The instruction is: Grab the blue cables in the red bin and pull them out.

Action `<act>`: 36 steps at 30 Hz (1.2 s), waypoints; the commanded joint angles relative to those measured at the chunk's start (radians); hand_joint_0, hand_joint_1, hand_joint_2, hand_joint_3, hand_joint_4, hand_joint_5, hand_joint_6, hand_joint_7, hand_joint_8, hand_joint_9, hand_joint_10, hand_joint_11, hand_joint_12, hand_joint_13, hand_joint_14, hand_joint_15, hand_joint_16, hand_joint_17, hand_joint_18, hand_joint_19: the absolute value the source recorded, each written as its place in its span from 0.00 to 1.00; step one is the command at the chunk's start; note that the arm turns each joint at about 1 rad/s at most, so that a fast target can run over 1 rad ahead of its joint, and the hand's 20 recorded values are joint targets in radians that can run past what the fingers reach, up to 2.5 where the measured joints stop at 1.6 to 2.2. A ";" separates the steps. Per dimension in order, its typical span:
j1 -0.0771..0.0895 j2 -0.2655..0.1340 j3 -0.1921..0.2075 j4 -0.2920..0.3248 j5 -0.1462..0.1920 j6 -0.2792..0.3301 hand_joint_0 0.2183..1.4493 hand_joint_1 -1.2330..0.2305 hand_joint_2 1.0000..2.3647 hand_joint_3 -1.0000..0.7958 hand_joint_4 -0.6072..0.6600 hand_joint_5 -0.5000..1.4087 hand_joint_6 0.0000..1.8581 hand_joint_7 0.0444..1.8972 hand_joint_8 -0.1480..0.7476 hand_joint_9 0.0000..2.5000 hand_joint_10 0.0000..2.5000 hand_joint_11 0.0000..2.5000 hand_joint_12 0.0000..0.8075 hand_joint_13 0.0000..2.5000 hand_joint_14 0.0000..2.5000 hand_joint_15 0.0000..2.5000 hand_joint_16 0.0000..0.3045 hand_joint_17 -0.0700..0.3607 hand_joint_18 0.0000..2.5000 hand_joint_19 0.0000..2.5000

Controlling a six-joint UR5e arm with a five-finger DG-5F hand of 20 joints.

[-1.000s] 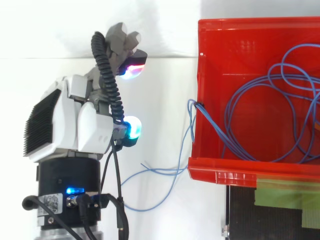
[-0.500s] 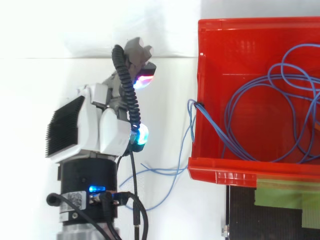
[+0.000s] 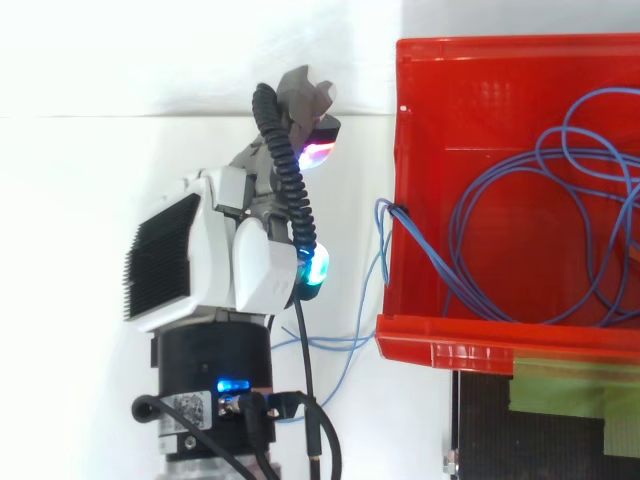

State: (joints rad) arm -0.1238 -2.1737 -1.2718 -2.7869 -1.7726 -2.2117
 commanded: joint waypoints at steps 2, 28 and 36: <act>-0.013 0.000 0.000 -0.005 -0.021 -0.050 0.43 0.13 0.00 0.00 0.58 0.62 0.01 0.28 0.41 0.24 0.00 0.11 0.39 0.17 0.00 0.07 0.15 0.40 0.10 0.07; -0.037 0.000 -0.001 -0.003 -0.060 -0.113 0.46 0.13 0.00 0.00 0.52 0.72 0.01 0.31 0.39 0.27 0.00 0.11 0.38 0.19 0.00 0.07 0.14 0.39 0.11 0.07; -0.037 -0.037 0.002 -0.007 -0.070 -0.055 0.46 0.14 0.00 0.00 0.52 0.73 0.01 0.29 0.39 0.28 0.00 0.10 0.37 0.19 0.00 0.07 0.14 0.38 0.11 0.07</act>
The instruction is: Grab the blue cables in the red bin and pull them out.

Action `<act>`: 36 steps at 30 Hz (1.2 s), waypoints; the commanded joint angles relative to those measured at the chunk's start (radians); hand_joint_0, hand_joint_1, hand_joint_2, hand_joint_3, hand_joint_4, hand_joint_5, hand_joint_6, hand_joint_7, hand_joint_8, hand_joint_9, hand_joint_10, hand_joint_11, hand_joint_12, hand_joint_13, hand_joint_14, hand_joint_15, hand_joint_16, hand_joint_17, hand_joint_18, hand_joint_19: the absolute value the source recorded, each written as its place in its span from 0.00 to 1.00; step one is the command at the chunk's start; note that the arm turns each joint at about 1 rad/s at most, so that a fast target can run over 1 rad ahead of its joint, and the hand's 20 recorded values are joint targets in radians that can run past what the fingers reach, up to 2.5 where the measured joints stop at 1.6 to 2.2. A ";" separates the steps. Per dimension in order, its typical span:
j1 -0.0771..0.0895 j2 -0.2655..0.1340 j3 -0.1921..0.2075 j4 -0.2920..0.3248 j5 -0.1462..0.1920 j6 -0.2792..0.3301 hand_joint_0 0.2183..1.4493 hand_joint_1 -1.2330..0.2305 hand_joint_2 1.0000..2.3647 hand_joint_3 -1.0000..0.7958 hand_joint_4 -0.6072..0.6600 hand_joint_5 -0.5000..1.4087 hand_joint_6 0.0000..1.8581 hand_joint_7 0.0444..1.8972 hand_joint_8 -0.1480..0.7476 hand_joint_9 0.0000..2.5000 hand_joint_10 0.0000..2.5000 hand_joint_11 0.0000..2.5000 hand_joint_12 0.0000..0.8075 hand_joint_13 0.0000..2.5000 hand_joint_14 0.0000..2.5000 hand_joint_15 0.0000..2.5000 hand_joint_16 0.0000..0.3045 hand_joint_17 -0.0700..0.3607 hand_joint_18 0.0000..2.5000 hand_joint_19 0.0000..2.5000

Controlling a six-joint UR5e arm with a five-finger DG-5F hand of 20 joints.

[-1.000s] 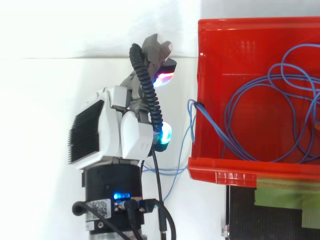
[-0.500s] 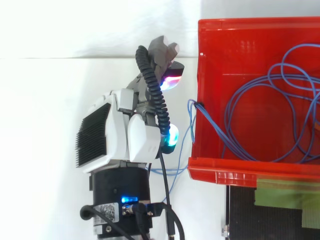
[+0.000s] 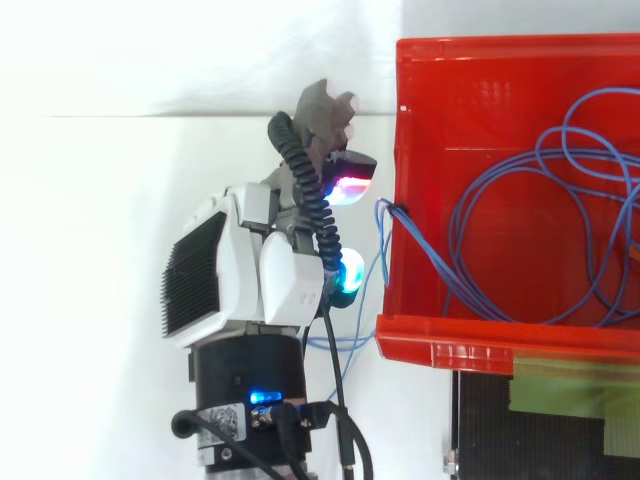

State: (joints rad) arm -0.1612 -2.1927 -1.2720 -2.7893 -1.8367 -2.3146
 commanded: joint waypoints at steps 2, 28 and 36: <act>0.000 -0.018 0.002 -0.004 -0.007 0.068 0.46 0.15 0.00 0.00 0.52 0.73 0.01 0.29 0.39 0.28 0.00 0.10 0.37 0.19 0.00 0.07 0.14 0.38 0.11 0.07; -0.029 -0.018 0.105 -0.148 -0.027 0.225 0.46 0.14 0.00 0.00 0.54 0.72 0.01 0.29 0.39 0.27 0.00 0.10 0.37 0.19 0.00 0.07 0.14 0.38 0.11 0.07; -0.032 -0.018 0.128 -0.119 -0.032 0.225 0.46 0.14 0.00 0.00 0.54 0.72 0.01 0.28 0.39 0.27 0.00 0.11 0.38 0.19 0.00 0.07 0.14 0.38 0.11 0.07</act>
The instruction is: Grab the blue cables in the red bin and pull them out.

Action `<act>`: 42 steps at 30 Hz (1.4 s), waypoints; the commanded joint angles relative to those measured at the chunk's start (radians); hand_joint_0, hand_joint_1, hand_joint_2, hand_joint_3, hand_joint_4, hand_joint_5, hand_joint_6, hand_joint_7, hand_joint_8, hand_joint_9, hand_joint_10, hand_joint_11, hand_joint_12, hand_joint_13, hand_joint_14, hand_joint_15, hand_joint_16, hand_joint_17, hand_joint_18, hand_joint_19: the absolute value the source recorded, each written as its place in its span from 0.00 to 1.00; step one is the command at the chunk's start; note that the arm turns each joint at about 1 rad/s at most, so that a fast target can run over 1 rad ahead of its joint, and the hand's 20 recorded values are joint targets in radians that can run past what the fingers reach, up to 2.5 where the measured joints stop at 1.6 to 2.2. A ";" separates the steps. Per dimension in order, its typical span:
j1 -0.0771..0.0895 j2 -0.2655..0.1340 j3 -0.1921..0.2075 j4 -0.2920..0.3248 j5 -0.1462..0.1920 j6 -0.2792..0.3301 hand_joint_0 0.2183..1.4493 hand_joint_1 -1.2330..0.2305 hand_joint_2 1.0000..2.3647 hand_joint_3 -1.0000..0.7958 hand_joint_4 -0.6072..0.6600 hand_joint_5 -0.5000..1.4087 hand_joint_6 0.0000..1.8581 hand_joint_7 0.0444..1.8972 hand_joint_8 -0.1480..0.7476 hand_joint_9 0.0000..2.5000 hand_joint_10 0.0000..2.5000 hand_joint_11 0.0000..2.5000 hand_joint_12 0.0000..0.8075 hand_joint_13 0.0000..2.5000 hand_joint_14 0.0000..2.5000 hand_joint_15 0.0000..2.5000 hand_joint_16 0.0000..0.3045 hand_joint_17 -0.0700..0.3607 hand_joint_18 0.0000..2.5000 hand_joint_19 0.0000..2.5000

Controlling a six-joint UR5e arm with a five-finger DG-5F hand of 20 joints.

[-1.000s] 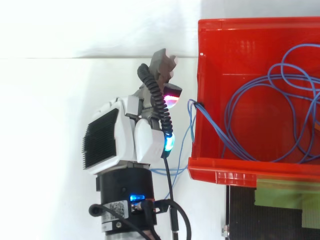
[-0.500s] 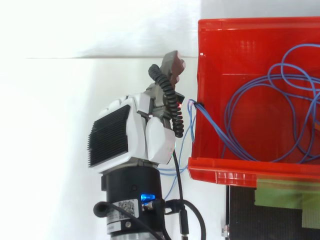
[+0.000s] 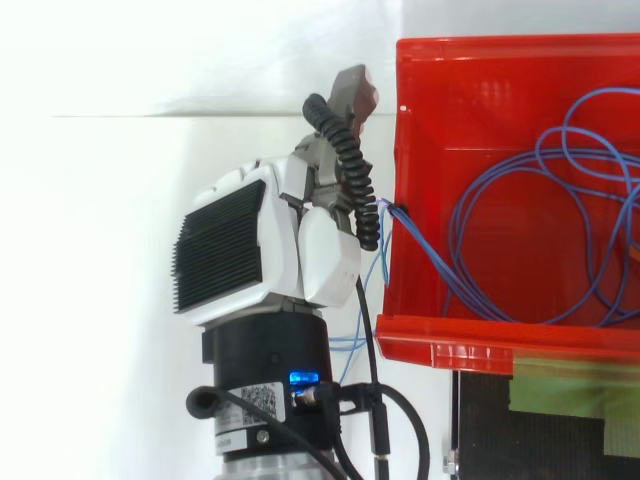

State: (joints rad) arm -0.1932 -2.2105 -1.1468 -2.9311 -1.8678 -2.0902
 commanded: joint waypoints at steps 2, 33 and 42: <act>-0.002 -0.002 0.002 0.035 -0.001 0.000 0.46 0.14 0.00 0.00 0.55 0.72 0.01 0.28 0.39 0.27 0.00 0.11 0.38 0.19 0.00 0.07 0.14 0.38 0.11 0.07; -0.005 -0.075 0.116 -0.088 -0.065 -0.124 0.47 0.14 0.00 0.00 0.54 0.71 0.01 0.28 0.39 0.27 0.00 0.10 0.38 0.19 0.00 0.07 0.14 0.38 0.12 0.07; -0.011 -0.075 0.116 -0.157 -0.073 -0.190 0.46 0.14 0.00 0.00 0.54 0.70 0.01 0.28 0.39 0.27 0.00 0.11 0.38 0.19 0.00 0.07 0.14 0.38 0.12 0.07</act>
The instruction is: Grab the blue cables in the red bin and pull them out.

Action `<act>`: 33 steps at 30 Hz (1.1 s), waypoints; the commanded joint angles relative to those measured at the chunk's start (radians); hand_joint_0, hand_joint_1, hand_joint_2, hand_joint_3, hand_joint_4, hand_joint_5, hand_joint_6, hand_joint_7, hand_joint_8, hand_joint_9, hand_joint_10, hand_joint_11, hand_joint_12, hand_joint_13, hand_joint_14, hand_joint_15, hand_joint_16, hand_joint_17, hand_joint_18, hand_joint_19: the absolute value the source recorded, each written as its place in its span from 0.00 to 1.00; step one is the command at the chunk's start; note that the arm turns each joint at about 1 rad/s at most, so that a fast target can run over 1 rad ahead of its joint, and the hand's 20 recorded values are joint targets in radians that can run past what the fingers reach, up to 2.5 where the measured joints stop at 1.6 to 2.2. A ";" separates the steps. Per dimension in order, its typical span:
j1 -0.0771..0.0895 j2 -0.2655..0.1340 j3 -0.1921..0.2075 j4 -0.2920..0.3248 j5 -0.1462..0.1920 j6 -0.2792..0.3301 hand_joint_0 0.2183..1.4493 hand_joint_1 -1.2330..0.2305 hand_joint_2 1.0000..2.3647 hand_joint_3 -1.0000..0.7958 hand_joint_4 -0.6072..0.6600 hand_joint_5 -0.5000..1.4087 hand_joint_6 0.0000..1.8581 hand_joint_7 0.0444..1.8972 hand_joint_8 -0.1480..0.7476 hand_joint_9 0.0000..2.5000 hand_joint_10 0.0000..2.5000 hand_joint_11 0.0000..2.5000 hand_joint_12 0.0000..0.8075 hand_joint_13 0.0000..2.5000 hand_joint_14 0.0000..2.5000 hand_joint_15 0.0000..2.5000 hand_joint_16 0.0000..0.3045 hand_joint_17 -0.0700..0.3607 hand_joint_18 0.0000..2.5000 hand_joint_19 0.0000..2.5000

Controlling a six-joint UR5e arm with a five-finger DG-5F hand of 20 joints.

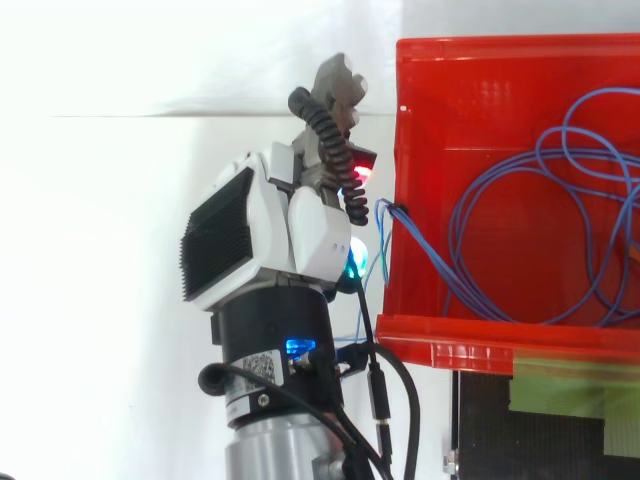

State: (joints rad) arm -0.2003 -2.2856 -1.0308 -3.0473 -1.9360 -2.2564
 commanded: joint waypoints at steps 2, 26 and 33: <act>-0.005 0.000 0.000 -0.061 -0.005 -0.032 0.46 0.14 0.00 0.00 0.55 0.70 0.01 0.28 0.39 0.27 0.00 0.11 0.38 0.19 0.00 0.07 0.14 0.38 0.11 0.07; -0.008 0.000 0.006 -0.071 -0.006 -0.165 0.47 0.14 0.00 0.00 0.54 0.69 0.01 0.26 0.39 0.27 0.00 0.10 0.38 0.19 0.00 0.07 0.14 0.38 0.12 0.07; -0.008 0.002 0.006 -0.062 -0.006 -0.193 0.47 0.14 0.00 0.00 0.55 0.69 0.01 0.25 0.39 0.27 0.00 0.11 0.38 0.19 0.00 0.07 0.14 0.38 0.12 0.07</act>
State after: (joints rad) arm -0.2091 -2.2855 -1.0247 -3.1083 -1.9420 -2.4348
